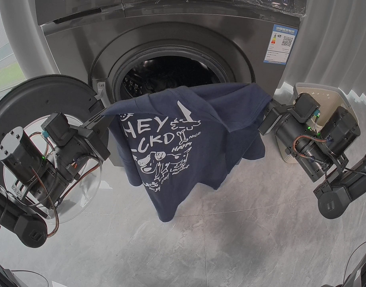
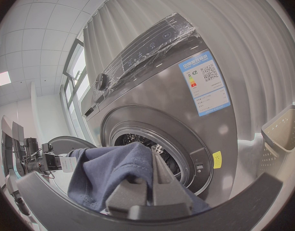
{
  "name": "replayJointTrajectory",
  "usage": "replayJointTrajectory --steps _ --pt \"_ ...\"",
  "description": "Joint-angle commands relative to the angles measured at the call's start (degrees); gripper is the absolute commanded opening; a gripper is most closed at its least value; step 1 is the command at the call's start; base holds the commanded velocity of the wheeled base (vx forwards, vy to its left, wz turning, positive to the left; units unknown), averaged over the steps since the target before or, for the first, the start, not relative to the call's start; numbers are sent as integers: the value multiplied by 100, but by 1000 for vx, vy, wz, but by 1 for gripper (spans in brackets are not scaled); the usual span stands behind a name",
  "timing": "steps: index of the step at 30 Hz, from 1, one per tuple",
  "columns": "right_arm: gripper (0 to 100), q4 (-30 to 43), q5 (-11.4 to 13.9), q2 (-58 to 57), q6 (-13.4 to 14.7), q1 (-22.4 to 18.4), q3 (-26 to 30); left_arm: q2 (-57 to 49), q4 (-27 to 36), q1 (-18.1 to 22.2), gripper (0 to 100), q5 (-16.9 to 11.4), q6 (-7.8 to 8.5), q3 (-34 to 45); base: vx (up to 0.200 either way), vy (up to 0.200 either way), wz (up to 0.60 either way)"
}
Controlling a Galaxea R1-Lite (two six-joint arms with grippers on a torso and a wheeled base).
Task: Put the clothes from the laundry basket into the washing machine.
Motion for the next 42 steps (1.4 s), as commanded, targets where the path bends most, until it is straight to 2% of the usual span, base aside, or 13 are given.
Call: replayJointTrajectory --steps 1,6,20,21,24,25,27,28,30,42 --pt "0 -10 -27 3 2 12 -66 9 -10 25 0 1 3 -51 0 0 0" --pt "0 -1 -159 -146 -7 83 -118 18 -10 -10 0 10 21 -130 0 0 0" --pt "0 -1 -273 -269 -7 100 -101 -26 -1 8 0 -16 38 -218 0 0 0" --pt "0 -1 -282 -296 -7 118 -101 -26 -1 -1 0 -25 56 -218 0 0 0" --pt "0 -1 -282 -349 2 197 -118 -17 -1 -168 0 -148 372 -218 0 0 0" --pt "0 -1 -282 -349 2 197 -118 0 -1 -159 0 -201 390 -236 0 0 0" --pt "0 -1 -291 -349 2 197 -110 44 8 -106 0 -438 364 -359 0 0 0" --pt "0 -1 -299 -357 2 197 -83 71 -1 -71 0 -482 399 -403 0 0 0" --pt "0 7 -299 -384 2 144 -83 71 8 17 0 -535 364 -499 0 0 0" --pt "0 7 -335 -384 54 170 -22 71 -1 -1 0 -482 355 -649 0 0 0"
